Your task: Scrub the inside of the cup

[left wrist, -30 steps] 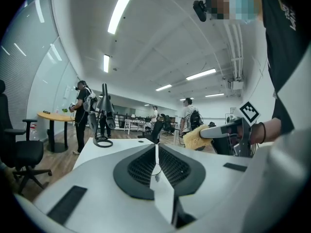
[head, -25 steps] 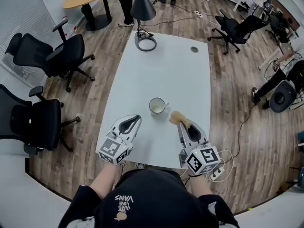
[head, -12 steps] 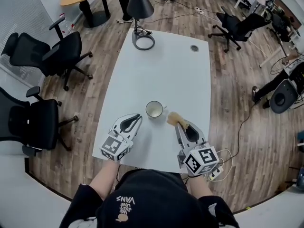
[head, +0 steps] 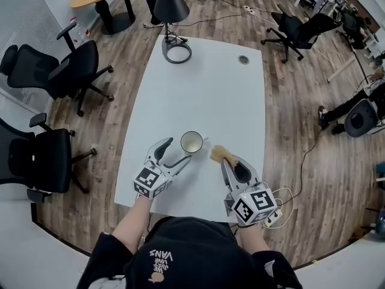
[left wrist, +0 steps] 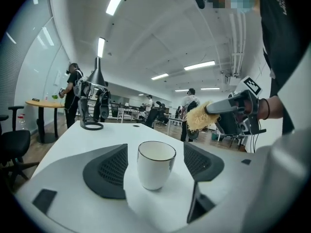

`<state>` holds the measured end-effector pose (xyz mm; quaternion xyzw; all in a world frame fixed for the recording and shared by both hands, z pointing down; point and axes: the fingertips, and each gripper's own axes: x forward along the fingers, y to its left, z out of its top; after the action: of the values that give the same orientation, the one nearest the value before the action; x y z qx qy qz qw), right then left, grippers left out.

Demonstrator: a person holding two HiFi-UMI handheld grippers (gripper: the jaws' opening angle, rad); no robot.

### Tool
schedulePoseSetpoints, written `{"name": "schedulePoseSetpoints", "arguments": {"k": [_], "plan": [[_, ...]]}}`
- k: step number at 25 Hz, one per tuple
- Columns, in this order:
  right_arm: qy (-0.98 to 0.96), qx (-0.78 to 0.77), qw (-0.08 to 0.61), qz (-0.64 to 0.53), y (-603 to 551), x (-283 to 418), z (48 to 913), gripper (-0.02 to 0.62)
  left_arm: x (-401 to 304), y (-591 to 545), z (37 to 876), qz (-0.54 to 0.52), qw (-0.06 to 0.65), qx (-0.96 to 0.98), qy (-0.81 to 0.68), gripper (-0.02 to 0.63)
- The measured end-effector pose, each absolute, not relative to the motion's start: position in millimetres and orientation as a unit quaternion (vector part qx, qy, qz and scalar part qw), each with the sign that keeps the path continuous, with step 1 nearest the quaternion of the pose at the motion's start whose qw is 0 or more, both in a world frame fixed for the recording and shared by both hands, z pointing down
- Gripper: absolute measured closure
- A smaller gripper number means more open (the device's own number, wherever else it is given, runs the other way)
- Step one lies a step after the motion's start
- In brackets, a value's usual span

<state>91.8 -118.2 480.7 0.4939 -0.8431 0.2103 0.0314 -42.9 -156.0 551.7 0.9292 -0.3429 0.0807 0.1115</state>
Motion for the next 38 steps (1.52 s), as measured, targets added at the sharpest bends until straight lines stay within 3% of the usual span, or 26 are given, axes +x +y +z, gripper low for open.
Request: {"name": "schedulePoseSetpoints", "arguments": {"k": [4, 9, 38], "plan": [[-0.841, 0.496, 0.035, 0.214, -122, 95, 484, 0.503, -28, -161, 566, 0.091, 0.105, 0.936, -0.324, 0.201], [-0.84, 0.494, 0.041, 0.22, -125, 96, 489, 0.503, -17, -173, 586, 0.108, 0.104, 0.938, -0.313, 0.169], [-0.824, 0.514, 0.055, 0.231, -134, 119, 502, 0.503, 29, -199, 616, 0.147, 0.087, 0.954, -0.248, 0.17]]}}
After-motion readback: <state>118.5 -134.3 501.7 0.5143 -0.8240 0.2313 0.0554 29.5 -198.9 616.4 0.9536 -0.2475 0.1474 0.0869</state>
